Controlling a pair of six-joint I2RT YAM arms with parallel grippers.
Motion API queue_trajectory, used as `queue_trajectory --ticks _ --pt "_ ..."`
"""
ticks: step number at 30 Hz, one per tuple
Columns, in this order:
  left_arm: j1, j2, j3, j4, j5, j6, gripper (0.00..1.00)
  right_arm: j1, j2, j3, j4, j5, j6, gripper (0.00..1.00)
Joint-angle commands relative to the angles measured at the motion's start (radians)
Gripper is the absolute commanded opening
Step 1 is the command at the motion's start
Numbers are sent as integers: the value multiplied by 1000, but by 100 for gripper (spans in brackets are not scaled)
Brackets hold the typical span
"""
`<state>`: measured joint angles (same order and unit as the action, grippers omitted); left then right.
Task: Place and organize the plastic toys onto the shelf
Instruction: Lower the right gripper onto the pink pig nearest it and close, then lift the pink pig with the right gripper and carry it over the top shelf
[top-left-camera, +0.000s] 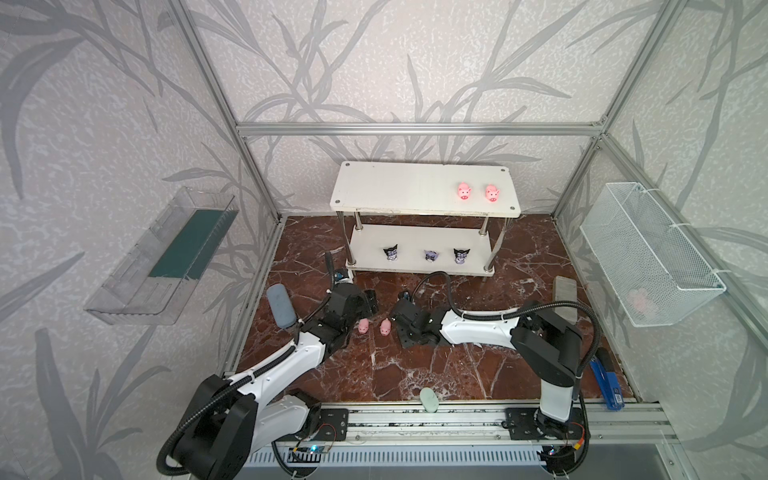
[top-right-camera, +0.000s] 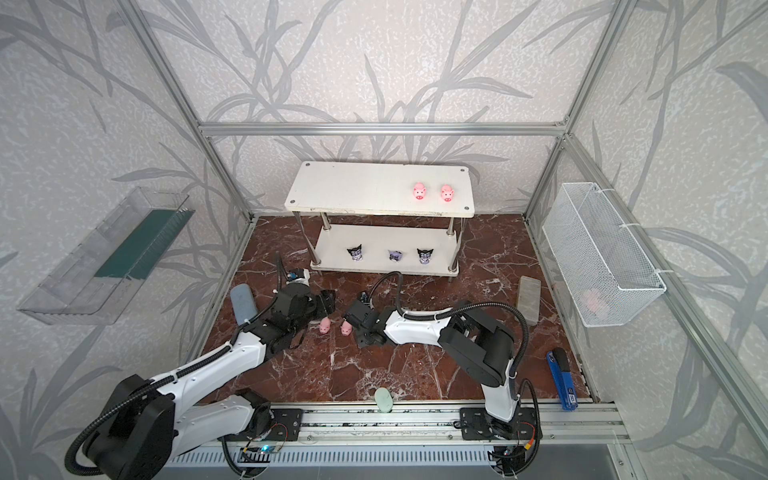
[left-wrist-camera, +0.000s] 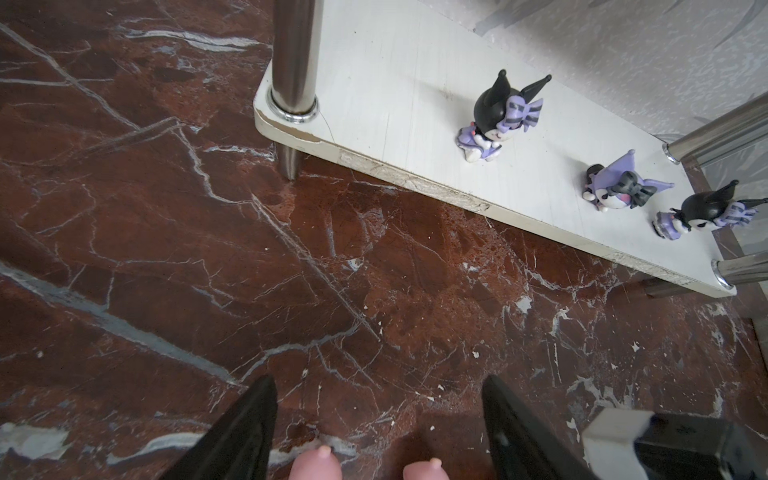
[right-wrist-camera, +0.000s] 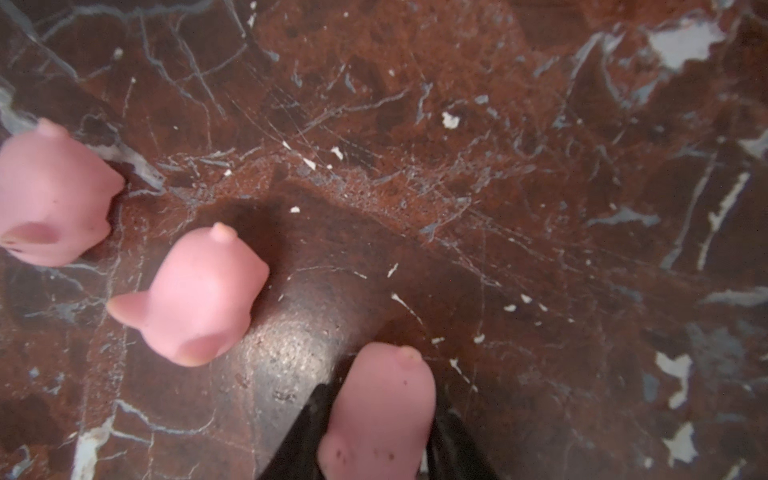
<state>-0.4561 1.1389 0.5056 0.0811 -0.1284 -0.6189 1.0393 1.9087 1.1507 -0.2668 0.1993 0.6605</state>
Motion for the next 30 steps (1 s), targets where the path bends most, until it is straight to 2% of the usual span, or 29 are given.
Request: queue_trajectory --ticks 1,10,14,18,23,26,30 --pt "4 9 -14 18 1 -12 76 -4 15 21 -41 6 1 32" --pt "6 9 -11 19 0 -10 76 -4 -89 6 -123 23 -6 30" --pt "6 6 -13 19 -5 -9 76 -4 -219 21 -228 42 -15 30" --pt "7 10 -14 29 0 -10 76 -4 -363 91 -359 88 -84 30" --pt "11 16 -15 37 9 -7 76 -6 -471 284 -499 186 -178 30" --pt "11 21 -15 45 18 -2 76 -7 -448 471 -579 199 -247 30" --pt "13 21 -23 53 25 -9 76 -76 -377 700 -602 204 -347 30"
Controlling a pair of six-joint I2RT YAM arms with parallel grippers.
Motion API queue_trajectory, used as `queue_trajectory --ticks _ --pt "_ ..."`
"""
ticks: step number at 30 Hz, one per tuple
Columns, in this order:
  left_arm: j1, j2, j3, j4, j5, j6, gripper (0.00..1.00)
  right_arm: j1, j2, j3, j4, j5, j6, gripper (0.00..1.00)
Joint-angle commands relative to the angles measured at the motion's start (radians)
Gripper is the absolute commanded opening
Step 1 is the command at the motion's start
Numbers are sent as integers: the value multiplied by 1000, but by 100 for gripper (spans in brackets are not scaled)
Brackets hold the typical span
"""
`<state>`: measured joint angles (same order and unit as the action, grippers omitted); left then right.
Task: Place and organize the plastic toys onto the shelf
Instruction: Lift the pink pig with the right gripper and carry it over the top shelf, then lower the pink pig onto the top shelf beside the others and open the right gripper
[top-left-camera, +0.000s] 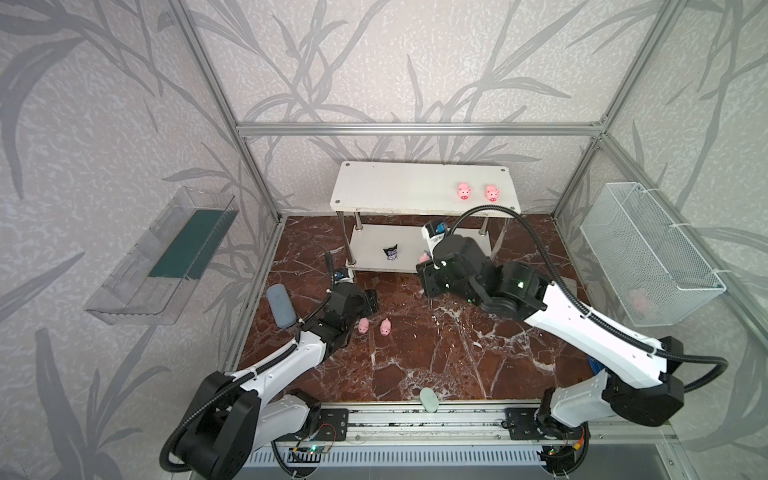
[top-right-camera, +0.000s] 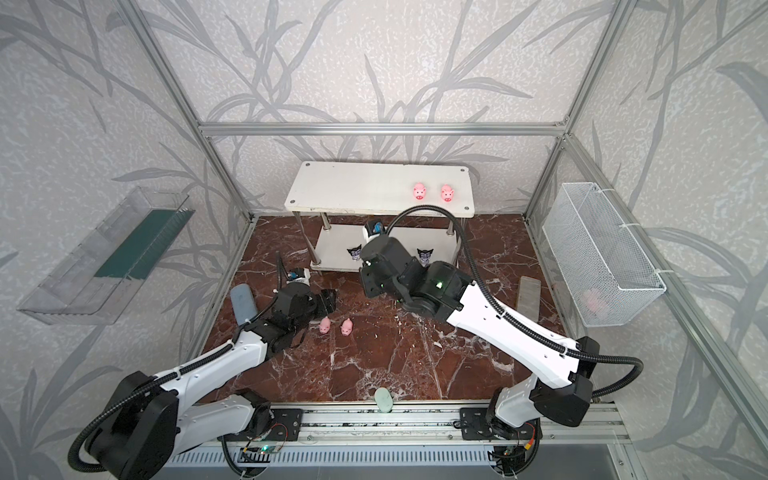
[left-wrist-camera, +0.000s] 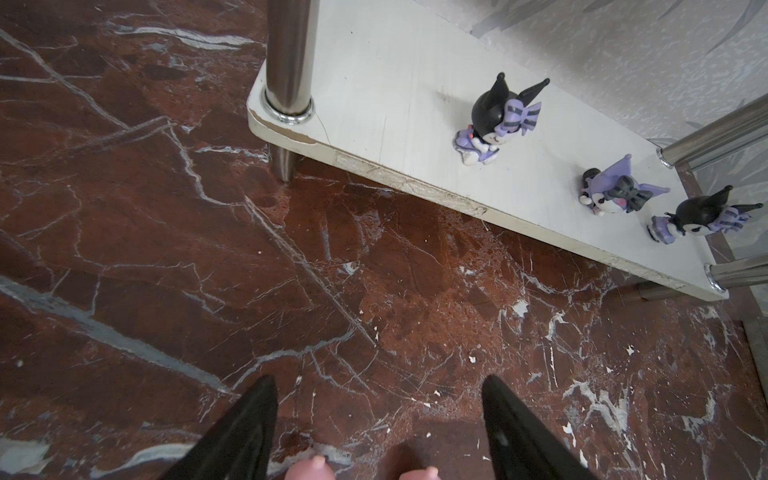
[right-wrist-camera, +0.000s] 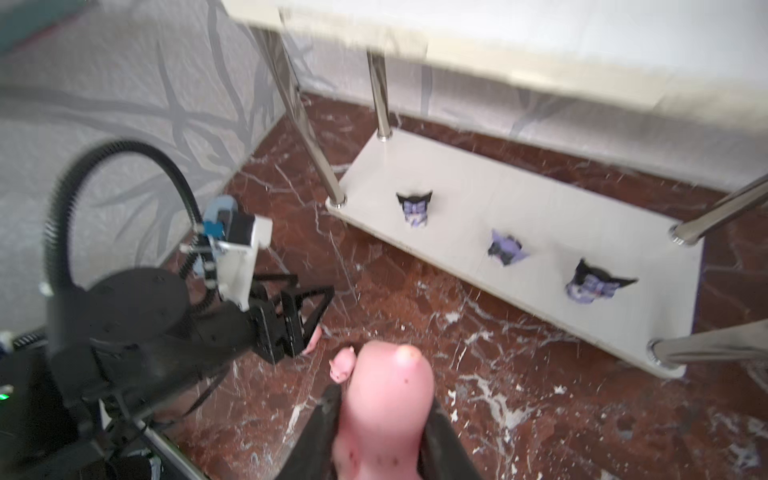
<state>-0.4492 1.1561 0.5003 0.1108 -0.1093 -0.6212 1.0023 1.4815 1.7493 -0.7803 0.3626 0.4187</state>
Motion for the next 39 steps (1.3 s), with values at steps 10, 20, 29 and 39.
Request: queue_trajectory --ticks 10,20,29,39 --pt "8 -31 -49 24 2 -14 76 -222 379 650 -244 -49 -210 30" --pt "13 -39 -49 21 5 -7 76 -345 697 1129 -426 -117 -185 29" --pt "16 -40 -59 27 6 -8 76 -382 680 1048 -375 -123 -182 29" --pt "17 -23 -58 42 13 -12 76 -409 700 1069 -367 -134 -186 29"
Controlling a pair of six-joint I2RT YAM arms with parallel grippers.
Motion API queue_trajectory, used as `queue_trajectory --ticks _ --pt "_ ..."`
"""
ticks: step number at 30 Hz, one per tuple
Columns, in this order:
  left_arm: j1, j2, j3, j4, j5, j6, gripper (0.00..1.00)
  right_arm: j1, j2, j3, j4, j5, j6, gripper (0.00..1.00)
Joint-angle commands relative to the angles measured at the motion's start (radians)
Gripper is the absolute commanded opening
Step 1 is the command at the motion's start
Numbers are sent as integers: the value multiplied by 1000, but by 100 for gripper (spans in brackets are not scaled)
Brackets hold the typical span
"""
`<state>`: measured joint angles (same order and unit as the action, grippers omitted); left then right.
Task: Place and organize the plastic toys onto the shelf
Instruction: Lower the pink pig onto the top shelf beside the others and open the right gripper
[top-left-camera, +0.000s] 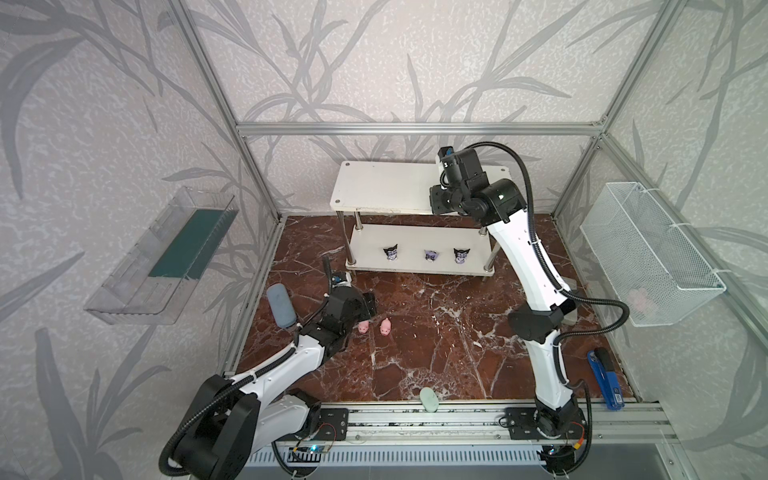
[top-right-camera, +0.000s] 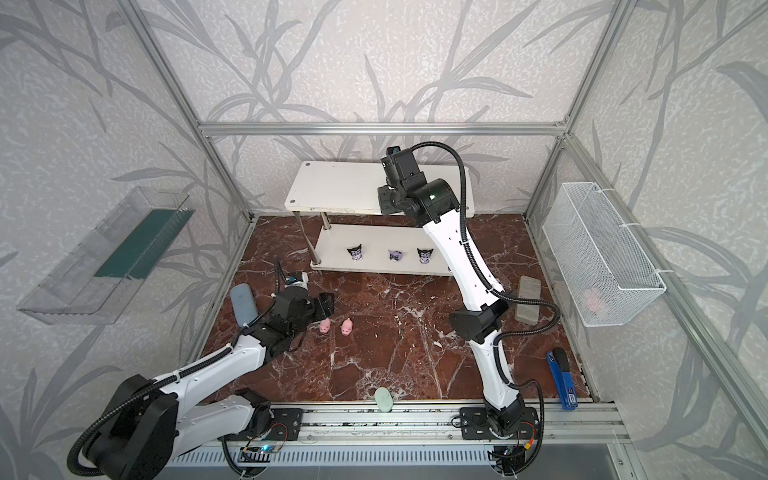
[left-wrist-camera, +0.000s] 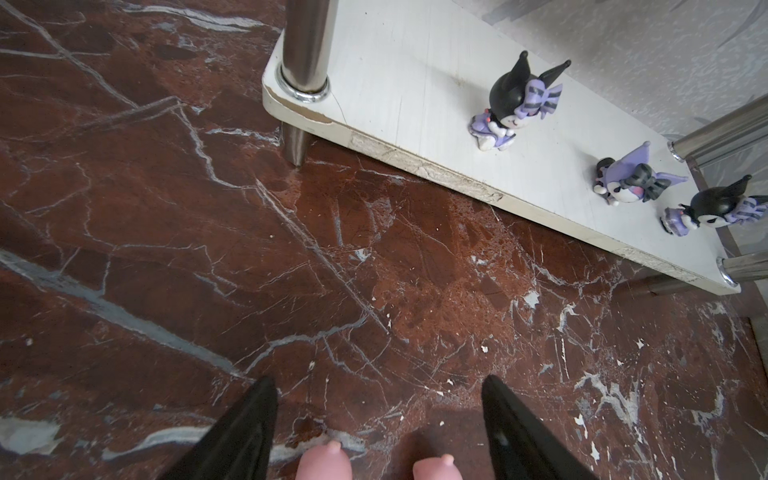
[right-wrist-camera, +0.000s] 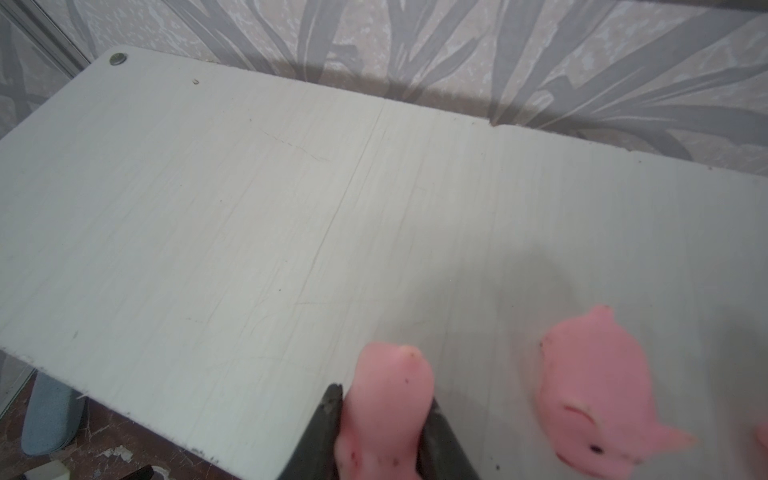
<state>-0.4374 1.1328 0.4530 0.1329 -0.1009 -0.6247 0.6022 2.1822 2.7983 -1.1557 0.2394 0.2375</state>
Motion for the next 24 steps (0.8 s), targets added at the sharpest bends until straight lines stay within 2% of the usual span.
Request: queue_trajectory --ticks 1,24 --pt "6 1 -10 20 6 -8 76 -9 2 20 11 -9 -6 29" --pt "14 12 -13 25 7 -5 76 -33 62 36 68 -42 -19 33"
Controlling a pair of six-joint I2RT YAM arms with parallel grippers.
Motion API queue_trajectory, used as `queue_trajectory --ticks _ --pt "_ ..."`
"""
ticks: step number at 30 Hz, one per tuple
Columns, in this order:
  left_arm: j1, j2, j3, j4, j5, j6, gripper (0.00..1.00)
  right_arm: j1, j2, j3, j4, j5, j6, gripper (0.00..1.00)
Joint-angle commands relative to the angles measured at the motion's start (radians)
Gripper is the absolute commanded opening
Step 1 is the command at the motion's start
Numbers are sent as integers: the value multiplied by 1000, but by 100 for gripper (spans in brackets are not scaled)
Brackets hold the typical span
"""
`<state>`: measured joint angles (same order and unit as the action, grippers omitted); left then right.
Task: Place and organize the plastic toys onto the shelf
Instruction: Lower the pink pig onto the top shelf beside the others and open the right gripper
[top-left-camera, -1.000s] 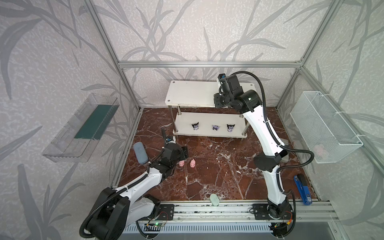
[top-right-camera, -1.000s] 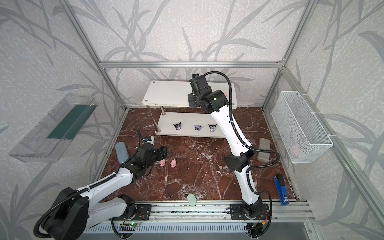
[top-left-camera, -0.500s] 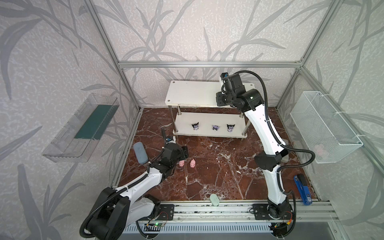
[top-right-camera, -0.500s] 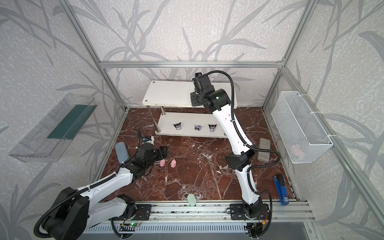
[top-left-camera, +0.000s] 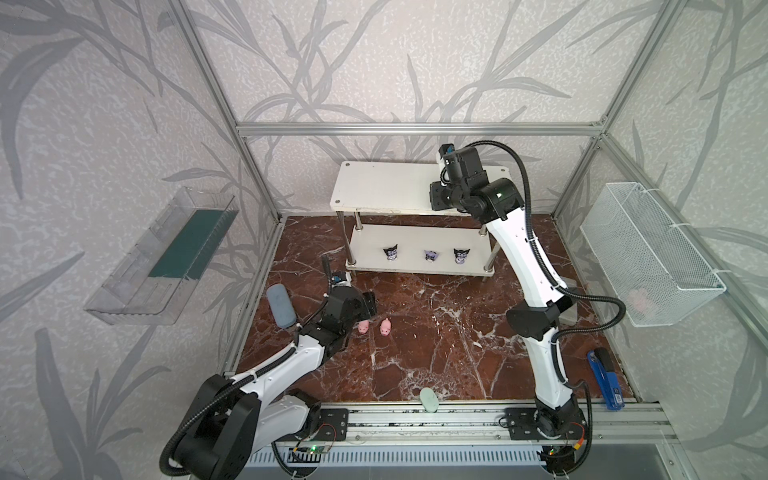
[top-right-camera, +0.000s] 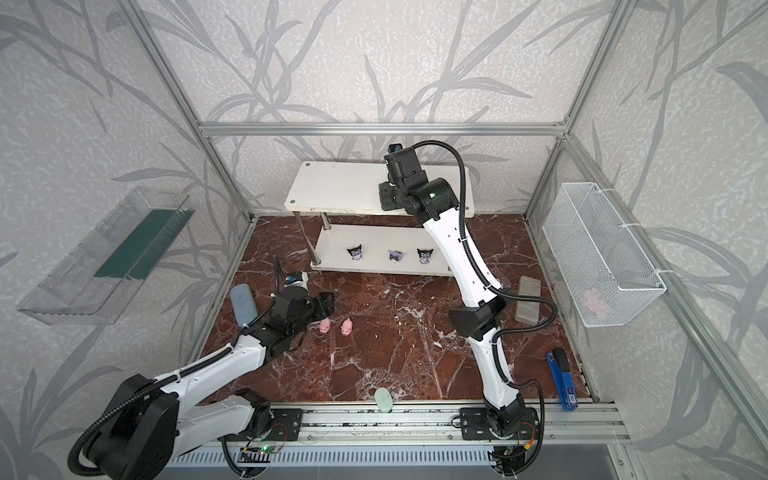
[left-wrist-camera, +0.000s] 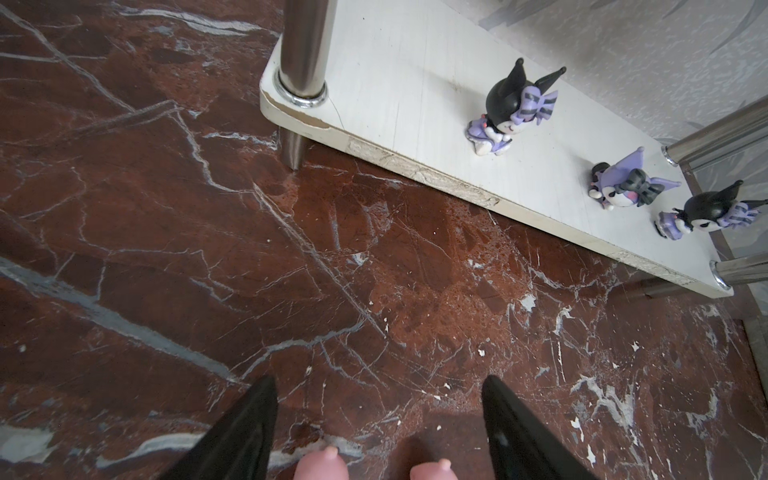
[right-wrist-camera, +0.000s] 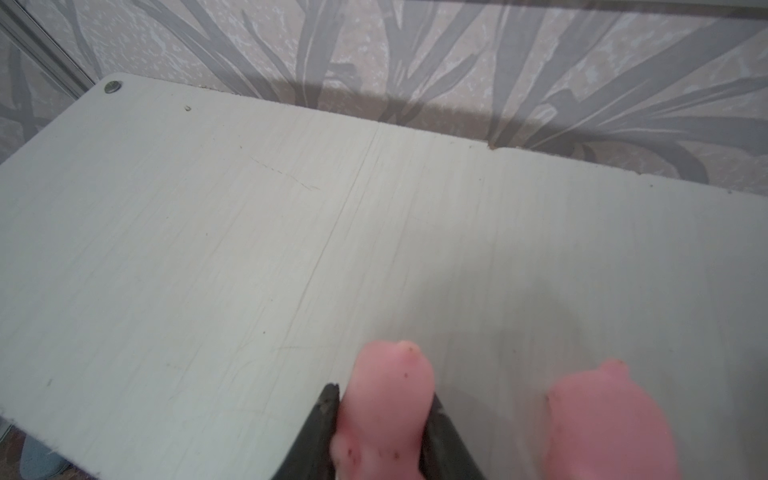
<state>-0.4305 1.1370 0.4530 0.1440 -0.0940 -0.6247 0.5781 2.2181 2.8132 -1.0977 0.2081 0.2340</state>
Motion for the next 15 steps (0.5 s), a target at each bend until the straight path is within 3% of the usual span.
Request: queue_trajectory --ticks 1,8,15 --pt "7 8 -12 14 0 -5 76 -8 29 22 12 -13 -14 33" --pt "9 16 -10 17 4 -3 76 -13 41 25 9 -17 -8 34" --pt "13 29 -5 25 10 -4 76 -16 30 28 23 -18 -10 42"
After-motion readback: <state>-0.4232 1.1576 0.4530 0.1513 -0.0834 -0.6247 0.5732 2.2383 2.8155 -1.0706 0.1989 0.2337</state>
